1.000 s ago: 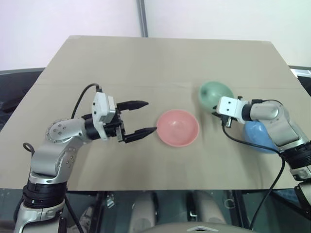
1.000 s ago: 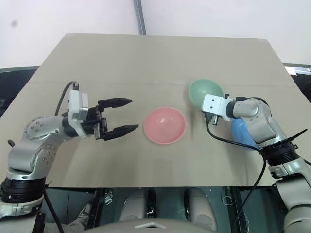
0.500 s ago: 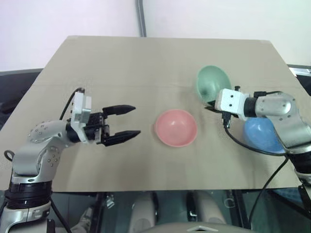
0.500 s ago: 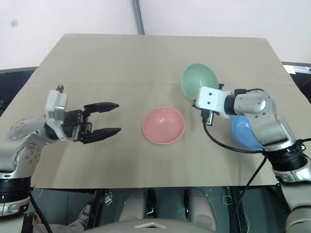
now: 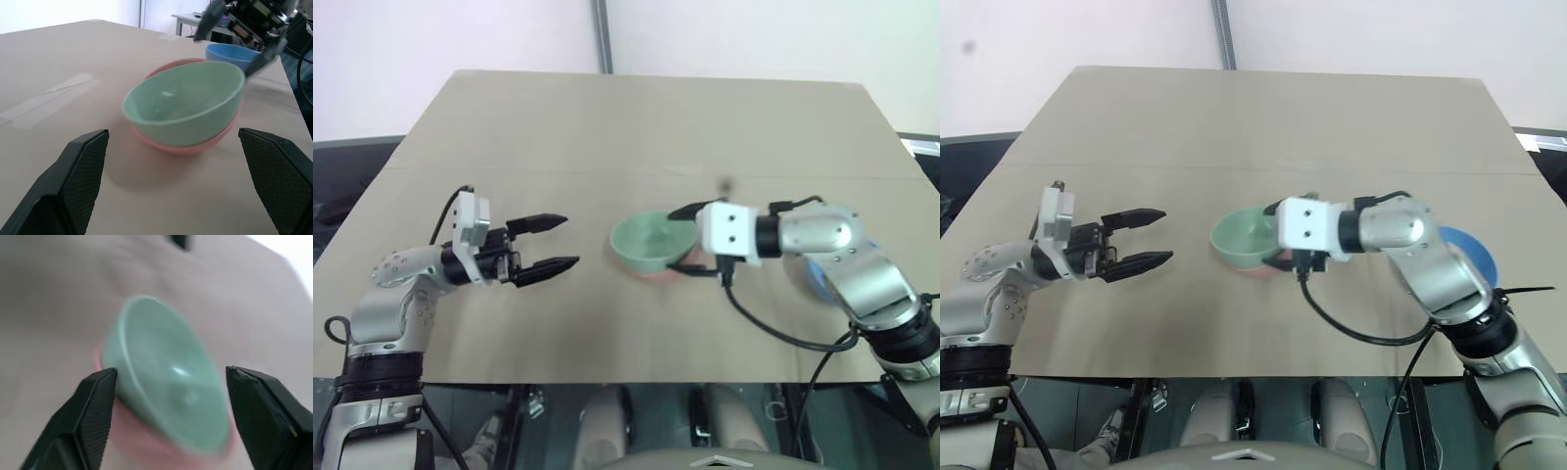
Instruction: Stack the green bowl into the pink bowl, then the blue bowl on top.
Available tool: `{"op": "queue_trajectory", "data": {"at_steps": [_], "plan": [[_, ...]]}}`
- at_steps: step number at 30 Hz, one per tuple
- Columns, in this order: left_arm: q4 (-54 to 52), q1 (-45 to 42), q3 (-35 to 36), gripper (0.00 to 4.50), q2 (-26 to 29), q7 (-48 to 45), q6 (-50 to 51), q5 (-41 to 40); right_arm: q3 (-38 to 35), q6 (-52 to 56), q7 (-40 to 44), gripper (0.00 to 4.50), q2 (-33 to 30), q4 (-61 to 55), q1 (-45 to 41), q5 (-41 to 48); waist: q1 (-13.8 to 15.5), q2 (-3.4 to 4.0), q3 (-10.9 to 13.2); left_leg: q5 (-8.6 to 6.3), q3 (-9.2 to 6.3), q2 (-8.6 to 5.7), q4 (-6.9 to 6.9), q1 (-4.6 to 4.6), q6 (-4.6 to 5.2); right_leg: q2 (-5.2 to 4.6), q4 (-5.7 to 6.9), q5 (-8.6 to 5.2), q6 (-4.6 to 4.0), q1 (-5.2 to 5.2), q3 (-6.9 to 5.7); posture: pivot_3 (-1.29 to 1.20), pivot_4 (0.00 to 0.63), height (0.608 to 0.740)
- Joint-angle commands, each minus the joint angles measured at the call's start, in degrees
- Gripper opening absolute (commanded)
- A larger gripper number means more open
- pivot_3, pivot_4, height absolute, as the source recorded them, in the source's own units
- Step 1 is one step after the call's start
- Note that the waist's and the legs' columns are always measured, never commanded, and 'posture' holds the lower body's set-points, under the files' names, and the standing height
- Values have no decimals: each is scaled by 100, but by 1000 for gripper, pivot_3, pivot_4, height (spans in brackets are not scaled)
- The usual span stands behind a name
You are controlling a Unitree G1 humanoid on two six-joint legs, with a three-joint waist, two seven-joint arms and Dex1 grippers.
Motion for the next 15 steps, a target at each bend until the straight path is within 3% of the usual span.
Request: {"op": "queue_trajectory", "data": {"at_steps": [1, 8, 11, 15], "plan": [[-168, -142, -49, 4500, -93, 7, -30, -27, -1190, 968, -43, 3742, -585, -1005, 508, 520, 30, -1, -1, 0, -1, 0, -1, -6, 0, 0, -1, 3, 5, -4, 0, 0, 150, 740], [62, -544, -321, 4500, -358, -84, -26, 50, -2835, 2808, -275, 3742, -1312, -2289, 2019, 1090, 58, -2, -1, -11, -9, 0, 0, -9, 19, 2, 0, 2, 4, -6, 0, 0, 150, 740], [187, -764, -472, 4500, -468, -156, -42, 115, -3009, 3254, -550, 3742, -1353, -2474, 2583, 1111, 39, -3, -2, -11, -11, -2, 3, -5, 21, 2, -1, 1, 2, -2, 2, 0, 150, 740], [324, -957, -568, 4500, -560, -217, -60, 173, -2714, 3163, -1220, 3742, -1434, -2183, 3368, 622, 47, -6, -3, -11, -20, -3, 3, -2, 21, 3, -1, -3, -3, 6, -3, 0, 150, 740]]}}
